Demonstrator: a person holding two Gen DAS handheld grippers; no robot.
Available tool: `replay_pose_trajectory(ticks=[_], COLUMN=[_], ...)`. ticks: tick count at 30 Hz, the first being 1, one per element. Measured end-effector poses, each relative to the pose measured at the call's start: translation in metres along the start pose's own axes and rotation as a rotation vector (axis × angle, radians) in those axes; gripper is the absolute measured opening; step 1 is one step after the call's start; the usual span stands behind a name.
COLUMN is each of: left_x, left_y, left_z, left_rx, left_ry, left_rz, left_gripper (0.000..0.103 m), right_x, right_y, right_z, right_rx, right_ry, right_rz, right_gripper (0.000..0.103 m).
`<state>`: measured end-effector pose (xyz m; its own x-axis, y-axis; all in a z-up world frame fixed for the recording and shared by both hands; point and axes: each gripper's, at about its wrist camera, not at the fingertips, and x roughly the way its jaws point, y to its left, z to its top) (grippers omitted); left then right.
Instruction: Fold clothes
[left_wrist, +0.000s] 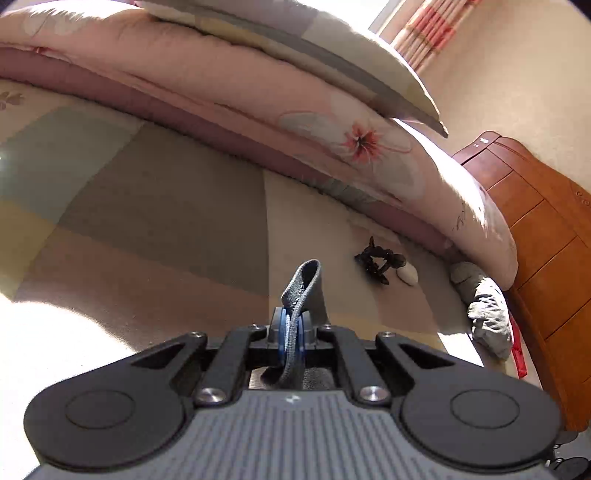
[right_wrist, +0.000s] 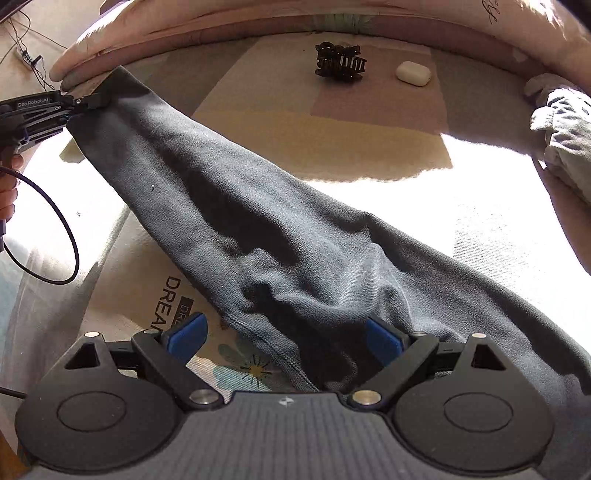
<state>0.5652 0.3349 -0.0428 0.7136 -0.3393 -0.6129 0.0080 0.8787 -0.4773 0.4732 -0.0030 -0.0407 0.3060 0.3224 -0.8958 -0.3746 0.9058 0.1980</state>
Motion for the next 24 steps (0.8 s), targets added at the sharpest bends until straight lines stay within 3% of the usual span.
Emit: replay_pose_trajectory(ticks=[2,5,8,12,16,18,22,24], left_x=[0.020,0.022,0.008,-0.004,-0.004,0.004,0.019,0.025], left_y=[0.023,0.036,0.039,0.025,-0.008,-0.034,-0.085,-0.096], left_z=[-0.010,-0.021,-0.009,0.015,0.006,-0.013,-0.066,-0.087], left_rx=[-0.048,-0.036,-0.040,0.050,0.221,0.361,0.640,0.702], left_ry=[0.063,0.089,0.041,-0.004,0.039,0.103,0.198,0.237], left_rz=[0.059,0.120,0.084,0.132,0.158,0.146,0.091,0.070], left_gripper=[0.004,0.000,0.000,0.000,0.000,0.006,0.022,0.023], right_x=[0.001,0.001,0.002,0.002,-0.001,0.001,0.007,0.013], right_y=[0.003,0.004,0.000,-0.008,-0.014,-0.015,-0.012,-0.009], right_z=[0.003,0.003,0.003,0.008,0.013,0.012,-0.008,-0.018], right_rx=[-0.008,-0.023,-0.031,-0.013,0.014,0.034,0.072,0.068], right_ry=[-0.002,0.004,0.012,0.005,-0.012,0.000,0.046,0.054], right_rz=[0.003,0.002,-0.010,-0.026,-0.032,-0.035,-0.009,-0.014], right_gripper=[0.095,0.095,0.095,0.095,0.090,0.083,0.081,0.081])
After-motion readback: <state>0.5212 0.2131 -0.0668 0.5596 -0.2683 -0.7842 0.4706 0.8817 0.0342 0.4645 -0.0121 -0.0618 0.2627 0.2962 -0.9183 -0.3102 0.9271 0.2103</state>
